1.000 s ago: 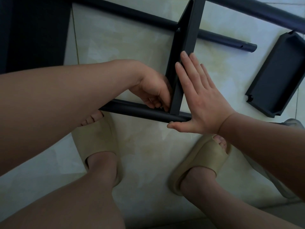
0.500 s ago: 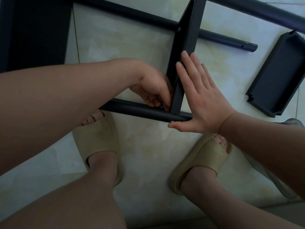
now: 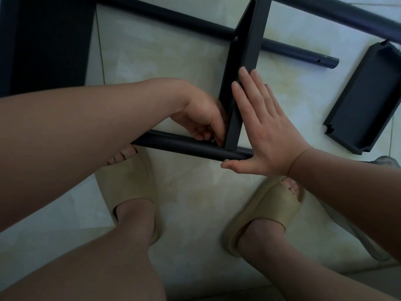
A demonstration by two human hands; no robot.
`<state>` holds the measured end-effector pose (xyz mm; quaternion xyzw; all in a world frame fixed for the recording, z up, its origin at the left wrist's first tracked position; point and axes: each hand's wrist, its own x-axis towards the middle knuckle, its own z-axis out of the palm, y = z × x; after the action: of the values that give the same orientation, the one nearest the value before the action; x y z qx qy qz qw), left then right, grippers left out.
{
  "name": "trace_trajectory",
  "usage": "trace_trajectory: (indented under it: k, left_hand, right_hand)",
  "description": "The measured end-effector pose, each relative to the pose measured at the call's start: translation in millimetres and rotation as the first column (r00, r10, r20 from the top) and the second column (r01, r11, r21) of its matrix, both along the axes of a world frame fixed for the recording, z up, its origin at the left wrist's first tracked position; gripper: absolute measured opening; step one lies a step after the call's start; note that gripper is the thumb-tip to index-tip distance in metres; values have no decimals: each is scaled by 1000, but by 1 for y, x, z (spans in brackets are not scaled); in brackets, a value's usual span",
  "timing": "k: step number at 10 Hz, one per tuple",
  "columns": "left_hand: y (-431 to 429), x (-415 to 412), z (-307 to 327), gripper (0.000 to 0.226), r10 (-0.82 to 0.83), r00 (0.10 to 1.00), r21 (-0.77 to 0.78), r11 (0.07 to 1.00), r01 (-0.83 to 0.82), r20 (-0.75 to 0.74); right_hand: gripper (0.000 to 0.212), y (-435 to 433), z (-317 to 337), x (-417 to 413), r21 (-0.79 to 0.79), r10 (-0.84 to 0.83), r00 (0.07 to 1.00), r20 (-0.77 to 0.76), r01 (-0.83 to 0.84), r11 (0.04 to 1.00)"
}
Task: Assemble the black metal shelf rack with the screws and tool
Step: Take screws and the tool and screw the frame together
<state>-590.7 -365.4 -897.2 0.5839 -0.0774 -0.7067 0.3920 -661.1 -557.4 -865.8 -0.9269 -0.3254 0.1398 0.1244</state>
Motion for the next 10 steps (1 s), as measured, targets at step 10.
trace_trajectory:
  k: [10]
  left_hand:
    - [5, -13, -4, 16, 176, 980, -90, 979, -184, -90]
  right_hand:
    - [125, 0, 0, 0, 8, -3, 1000, -7, 3, 1000]
